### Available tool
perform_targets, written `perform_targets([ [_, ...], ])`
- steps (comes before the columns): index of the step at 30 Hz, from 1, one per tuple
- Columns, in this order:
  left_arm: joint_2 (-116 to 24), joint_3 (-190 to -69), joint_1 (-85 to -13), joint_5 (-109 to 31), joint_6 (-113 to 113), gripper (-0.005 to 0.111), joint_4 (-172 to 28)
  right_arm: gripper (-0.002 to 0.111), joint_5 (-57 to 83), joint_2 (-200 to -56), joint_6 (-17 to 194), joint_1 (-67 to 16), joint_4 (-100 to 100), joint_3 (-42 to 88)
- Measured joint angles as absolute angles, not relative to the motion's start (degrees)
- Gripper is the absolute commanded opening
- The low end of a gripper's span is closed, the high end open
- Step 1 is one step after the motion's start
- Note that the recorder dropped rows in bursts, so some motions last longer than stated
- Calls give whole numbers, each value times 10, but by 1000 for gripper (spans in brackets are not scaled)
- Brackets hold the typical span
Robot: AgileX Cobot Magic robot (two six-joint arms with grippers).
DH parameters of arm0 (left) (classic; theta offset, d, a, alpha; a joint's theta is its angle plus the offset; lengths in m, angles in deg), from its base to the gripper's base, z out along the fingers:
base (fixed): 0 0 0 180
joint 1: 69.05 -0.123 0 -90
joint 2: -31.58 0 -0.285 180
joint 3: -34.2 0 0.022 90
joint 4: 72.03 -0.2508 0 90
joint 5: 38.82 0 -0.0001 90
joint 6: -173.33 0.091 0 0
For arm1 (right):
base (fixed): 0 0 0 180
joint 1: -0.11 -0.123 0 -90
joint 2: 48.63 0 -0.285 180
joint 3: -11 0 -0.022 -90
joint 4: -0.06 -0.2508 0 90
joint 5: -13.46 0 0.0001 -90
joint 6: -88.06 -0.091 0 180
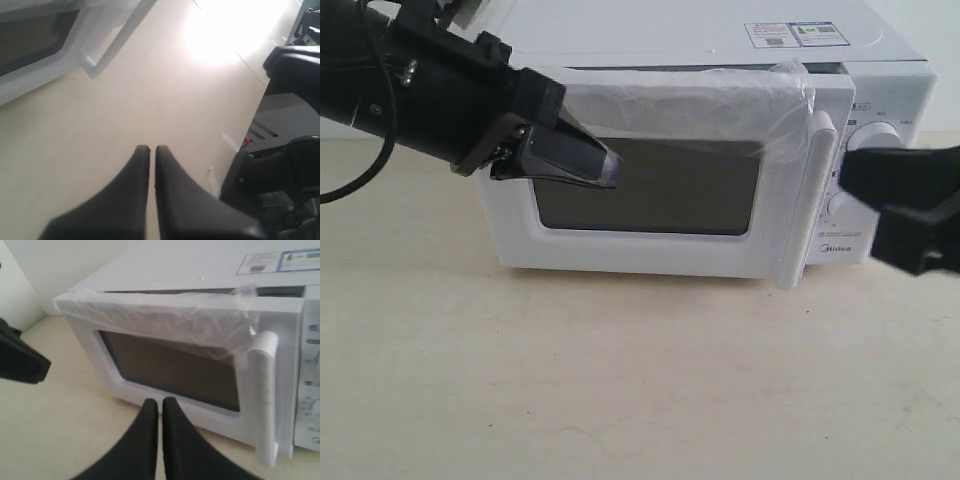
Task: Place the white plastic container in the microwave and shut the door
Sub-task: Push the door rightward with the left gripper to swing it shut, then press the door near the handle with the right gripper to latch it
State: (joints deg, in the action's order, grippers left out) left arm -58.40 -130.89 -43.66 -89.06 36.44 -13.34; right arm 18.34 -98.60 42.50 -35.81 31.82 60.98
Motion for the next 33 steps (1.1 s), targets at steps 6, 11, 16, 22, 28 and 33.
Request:
perform_targets([
  [6, -544, -1309, -437, -884, 323, 4, -202, 0, 59, -1069, 422, -297, 327, 627],
  [11, -476, -1309, -437, -875, 263, 4, -273, 0, -14, -1093, 513, -242, 240, 627],
  [16, -417, -1309, -437, -872, 235, 4, -292, 0, -64, -1098, 638, -245, 111, 627],
  [22, -378, -1309, -437, -880, 217, 4, -294, 0, -116, -1143, 683, -262, 63, 627],
  [28, -325, -1309, -437, -900, 188, 4, -294, 0, -167, -1224, 738, -268, -6, 627],
  [33, -221, -1309, -437, -925, 159, 4, -294, 0, -257, -1295, 784, -306, -87, 627],
])
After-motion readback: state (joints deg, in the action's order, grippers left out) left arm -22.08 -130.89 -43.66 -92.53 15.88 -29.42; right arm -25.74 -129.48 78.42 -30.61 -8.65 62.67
